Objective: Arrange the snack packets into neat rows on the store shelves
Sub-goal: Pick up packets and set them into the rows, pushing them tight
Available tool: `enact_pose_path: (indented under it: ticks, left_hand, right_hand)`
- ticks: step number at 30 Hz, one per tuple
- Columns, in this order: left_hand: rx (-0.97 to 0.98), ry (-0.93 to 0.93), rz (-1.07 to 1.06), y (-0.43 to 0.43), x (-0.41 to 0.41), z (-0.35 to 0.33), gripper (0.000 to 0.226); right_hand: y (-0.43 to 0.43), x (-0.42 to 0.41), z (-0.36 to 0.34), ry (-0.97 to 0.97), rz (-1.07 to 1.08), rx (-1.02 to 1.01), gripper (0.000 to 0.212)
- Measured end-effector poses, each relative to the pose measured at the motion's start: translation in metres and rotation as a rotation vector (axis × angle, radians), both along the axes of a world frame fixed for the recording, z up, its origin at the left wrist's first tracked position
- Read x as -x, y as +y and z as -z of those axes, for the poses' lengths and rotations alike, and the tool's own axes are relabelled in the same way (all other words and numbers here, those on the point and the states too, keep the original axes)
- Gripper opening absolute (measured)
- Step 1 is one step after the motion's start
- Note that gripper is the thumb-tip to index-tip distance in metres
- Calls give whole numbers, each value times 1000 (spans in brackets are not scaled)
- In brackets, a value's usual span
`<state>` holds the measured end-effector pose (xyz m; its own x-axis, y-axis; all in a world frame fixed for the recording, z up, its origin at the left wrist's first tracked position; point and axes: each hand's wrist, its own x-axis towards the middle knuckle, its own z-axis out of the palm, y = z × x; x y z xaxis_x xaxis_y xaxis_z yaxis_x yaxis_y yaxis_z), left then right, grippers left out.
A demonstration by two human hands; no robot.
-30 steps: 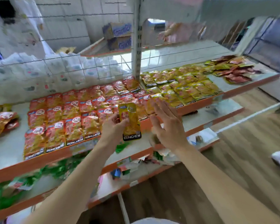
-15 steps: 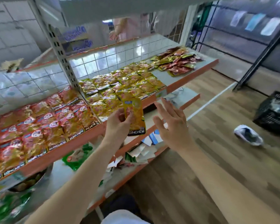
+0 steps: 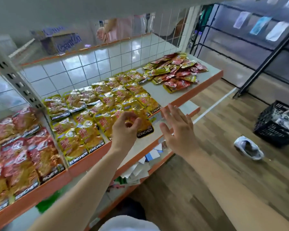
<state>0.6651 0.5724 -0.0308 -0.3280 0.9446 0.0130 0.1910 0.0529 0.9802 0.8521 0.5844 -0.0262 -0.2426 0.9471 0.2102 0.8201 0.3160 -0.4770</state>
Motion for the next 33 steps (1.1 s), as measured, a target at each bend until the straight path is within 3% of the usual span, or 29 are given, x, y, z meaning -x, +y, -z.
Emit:
enact_pose_path:
  ticks: [6, 16, 29, 33]
  left_hand:
    - [-4, 54, 65, 69, -3, -8, 22]
    - [4, 252, 97, 129, -4, 5, 28]
    - [113, 280, -194, 208, -36, -2, 27]
    - [132, 408, -255, 229, -43, 5, 26]
  right_hand:
    - [72, -1, -10, 6, -26, -1, 58]
    - [153, -12, 8, 10, -72, 24, 58]
    - [288, -27, 9, -16, -338, 20, 59]
    - [317, -30, 10, -86, -443, -28, 58]
